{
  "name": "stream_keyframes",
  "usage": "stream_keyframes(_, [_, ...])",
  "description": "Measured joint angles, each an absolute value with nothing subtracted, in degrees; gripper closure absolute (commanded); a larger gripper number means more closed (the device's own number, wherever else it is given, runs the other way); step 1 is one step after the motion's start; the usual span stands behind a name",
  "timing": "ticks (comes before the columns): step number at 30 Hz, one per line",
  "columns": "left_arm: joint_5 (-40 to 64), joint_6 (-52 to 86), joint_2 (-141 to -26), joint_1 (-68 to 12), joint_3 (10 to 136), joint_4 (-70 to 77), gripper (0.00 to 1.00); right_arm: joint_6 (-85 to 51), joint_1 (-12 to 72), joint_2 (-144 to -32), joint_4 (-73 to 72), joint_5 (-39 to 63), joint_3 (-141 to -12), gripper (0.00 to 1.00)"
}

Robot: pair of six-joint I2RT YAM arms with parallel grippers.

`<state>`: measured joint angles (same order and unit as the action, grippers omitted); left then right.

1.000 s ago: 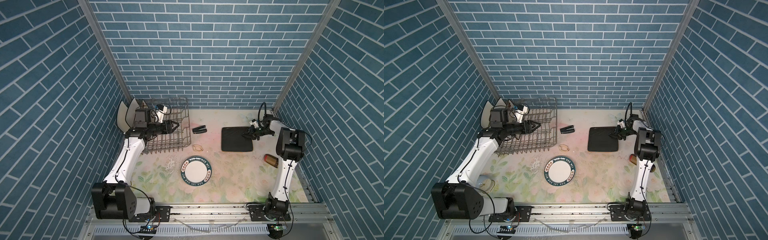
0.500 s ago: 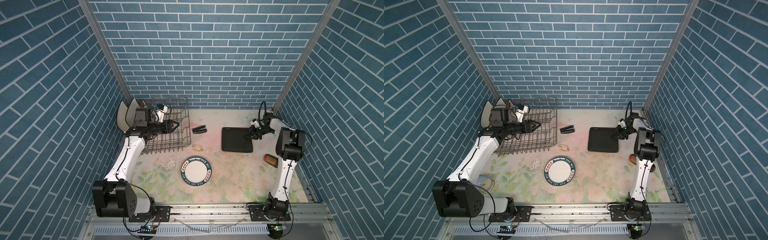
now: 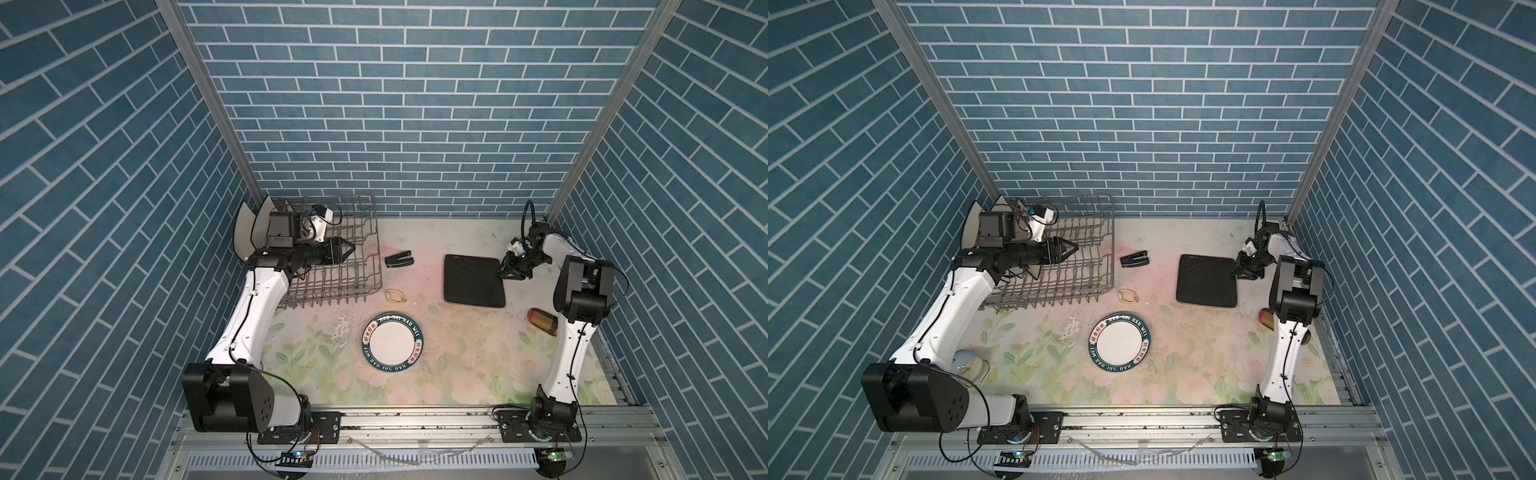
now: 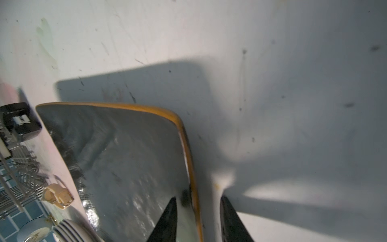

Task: Unload the plates from the dish rack
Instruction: Place the plate at the top-right of the table, then pick up a plate from the dish rack.

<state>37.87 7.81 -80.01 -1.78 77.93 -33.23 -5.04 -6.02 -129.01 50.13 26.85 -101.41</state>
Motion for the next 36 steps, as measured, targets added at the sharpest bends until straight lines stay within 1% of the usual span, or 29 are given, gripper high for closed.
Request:
stream_keyframes(4, [30.33, 4.64, -83.48, -1.74, 89.69, -39.72, 0.39, -4.64, -6.07, -124.90, 50.41, 24.32, -100.14, 0.64])
stream_keyframes(7, [23.62, 2.37, -85.82, -1.72, 98.26, -44.42, 0.33, -4.60, -6.07, -119.22, 50.22, 23.14, -98.56, 0.65])
stream_keyframes(9, [18.74, 0.62, -87.64, -1.72, 104.09, -47.55, 0.32, -4.62, -6.07, -114.61, 49.65, 22.79, -96.95, 0.65])
stream_keyframes(15, [6.15, -4.34, -94.74, -1.74, 119.39, -54.57, 0.31, -5.04, -5.37, -101.12, 46.57, 22.94, -89.60, 0.65])
stream_keyframes(20, [-1.15, -7.55, -102.45, -1.72, 129.75, -60.20, 0.30, -6.63, -2.48, -93.19, 43.40, 23.38, -83.05, 0.63])
stream_keyframes(25, [-5.61, -9.78, -107.57, -1.72, 134.06, -63.37, 0.28, -7.70, 3.64, -89.47, 41.23, 21.80, -80.36, 0.59])
stream_keyframes(29, [-7.97, -11.00, -109.10, -1.17, 133.82, -63.86, 0.25, -8.73, 9.28, -86.21, 37.80, 20.53, -76.62, 0.50])
stream_keyframes(32, [-8.34, -11.42, -109.10, 0.23, 132.14, -63.55, 0.24, -9.80, 12.34, -84.79, 35.68, 20.27, -75.16, 0.41])
stream_keyframes(36, [-8.12, -11.64, -109.30, 2.81, 129.10, -62.87, 0.24, -10.92, 14.37, -83.79, 33.54, 19.90, -74.67, 0.39])
